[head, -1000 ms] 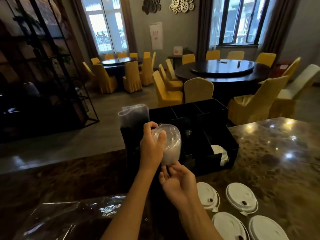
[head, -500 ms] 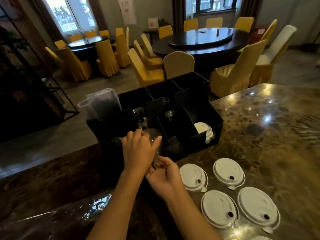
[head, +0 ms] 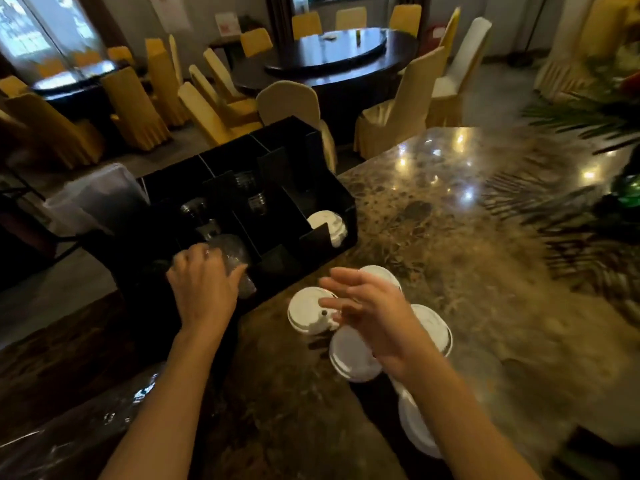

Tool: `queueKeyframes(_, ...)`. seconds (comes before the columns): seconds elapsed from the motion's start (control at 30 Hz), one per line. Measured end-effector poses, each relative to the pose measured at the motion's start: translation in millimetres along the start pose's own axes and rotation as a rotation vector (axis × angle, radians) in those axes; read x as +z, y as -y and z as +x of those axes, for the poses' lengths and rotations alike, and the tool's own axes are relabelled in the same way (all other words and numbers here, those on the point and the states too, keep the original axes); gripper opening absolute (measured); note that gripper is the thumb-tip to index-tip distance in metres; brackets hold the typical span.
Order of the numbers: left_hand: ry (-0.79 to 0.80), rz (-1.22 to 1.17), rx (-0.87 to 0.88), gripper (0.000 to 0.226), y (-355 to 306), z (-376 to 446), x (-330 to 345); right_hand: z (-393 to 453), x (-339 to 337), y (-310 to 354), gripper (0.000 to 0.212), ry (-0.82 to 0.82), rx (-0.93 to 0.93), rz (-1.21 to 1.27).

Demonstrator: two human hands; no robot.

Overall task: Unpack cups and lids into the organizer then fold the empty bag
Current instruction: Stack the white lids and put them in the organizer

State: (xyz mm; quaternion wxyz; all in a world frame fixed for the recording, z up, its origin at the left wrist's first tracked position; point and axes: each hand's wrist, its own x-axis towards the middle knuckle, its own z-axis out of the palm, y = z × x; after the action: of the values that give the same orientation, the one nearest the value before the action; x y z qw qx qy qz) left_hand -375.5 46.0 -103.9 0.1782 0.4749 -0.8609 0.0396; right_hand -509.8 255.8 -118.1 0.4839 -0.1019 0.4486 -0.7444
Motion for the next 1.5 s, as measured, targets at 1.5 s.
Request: queueKeyframes(1.5, 0.695, -0.456, 0.550, 0.080, -79.4, -117.1, 46.0, -64.4, -201.8, 3.2, 0.062, -0.511, -0.256, -2.006)
